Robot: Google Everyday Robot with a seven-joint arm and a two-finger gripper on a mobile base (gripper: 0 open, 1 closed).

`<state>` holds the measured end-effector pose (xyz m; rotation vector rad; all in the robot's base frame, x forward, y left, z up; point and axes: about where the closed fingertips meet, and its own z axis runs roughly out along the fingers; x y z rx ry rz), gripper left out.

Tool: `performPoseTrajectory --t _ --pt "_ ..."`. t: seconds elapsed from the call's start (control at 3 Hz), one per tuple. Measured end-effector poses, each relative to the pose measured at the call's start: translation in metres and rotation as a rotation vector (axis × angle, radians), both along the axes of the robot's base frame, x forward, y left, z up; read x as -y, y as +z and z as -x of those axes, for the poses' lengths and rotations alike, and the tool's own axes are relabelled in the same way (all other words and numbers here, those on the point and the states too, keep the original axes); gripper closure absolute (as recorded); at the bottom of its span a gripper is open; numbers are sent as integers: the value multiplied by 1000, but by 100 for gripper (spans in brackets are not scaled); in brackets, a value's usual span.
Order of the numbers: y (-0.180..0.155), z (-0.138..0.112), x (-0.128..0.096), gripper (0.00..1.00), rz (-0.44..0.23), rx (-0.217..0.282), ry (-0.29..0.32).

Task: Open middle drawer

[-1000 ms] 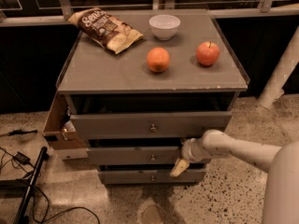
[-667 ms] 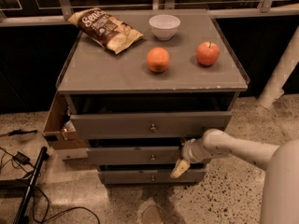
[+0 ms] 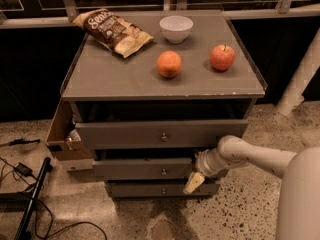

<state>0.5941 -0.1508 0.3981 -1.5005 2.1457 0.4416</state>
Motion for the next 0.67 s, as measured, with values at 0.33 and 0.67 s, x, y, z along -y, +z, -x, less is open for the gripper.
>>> performPoseTrajectory --t 0.33,0.67 --pt "9 22 10 0 -12 -87 -14" --pt "17 44 20 0 -23 -146 -23"
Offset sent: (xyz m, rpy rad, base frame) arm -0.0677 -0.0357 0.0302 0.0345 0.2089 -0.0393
